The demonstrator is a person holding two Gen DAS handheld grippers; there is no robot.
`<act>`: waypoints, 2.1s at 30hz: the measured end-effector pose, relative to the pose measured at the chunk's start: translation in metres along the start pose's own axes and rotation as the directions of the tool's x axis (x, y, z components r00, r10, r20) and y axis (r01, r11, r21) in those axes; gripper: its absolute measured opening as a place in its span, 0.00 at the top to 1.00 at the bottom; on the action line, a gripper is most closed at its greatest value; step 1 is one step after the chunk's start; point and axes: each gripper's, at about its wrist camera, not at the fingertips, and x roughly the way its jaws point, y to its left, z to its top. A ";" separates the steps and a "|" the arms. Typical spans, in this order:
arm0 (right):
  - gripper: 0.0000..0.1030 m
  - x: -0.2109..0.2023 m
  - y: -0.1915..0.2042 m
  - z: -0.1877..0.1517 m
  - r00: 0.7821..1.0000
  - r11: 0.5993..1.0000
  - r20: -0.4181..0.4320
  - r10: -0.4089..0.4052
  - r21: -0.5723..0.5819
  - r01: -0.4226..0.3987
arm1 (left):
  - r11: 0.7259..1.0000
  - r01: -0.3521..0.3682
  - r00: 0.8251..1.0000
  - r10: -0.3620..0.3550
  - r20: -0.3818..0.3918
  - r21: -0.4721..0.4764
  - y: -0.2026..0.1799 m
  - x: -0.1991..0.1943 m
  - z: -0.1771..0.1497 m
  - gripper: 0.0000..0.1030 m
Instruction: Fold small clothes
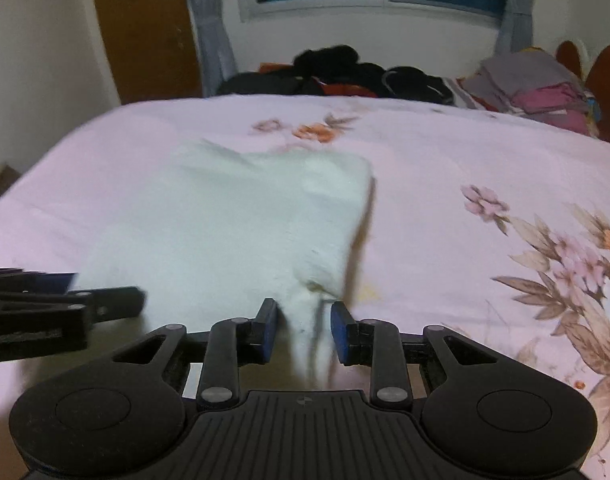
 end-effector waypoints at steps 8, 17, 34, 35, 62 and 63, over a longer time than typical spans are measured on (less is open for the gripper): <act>0.72 -0.019 0.013 -0.026 0.999 0.996 -0.035 -0.033 -0.085 0.030 | 0.999 0.032 0.999 -0.032 -0.025 0.005 0.001 -0.014 -0.028 0.43; 0.72 -0.030 0.015 -0.046 0.996 0.993 -0.047 -0.070 -0.096 0.065 | 0.998 0.033 0.999 -0.032 -0.019 0.052 -0.005 -0.020 -0.032 0.39; 0.72 -0.032 0.023 -0.049 0.988 0.987 -0.068 -0.137 -0.094 0.130 | 0.996 0.041 0.998 -0.036 -0.059 0.085 -0.015 -0.013 -0.032 0.13; 0.72 -0.031 0.023 -0.049 0.988 0.987 -0.069 -0.136 -0.094 0.129 | 0.995 0.040 0.997 -0.033 -0.070 0.089 -0.016 -0.012 -0.032 0.10; 0.71 -0.099 0.015 -0.049 0.999 0.999 0.022 0.028 0.031 -0.029 | 0.969 -0.232 0.972 0.228 -0.053 -0.082 -0.014 -0.100 -0.042 0.06; 0.71 -0.110 0.016 -0.051 0.999 0.999 0.029 0.042 0.029 -0.043 | 0.967 -0.240 0.971 0.238 -0.034 -0.081 -0.016 -0.113 -0.044 0.06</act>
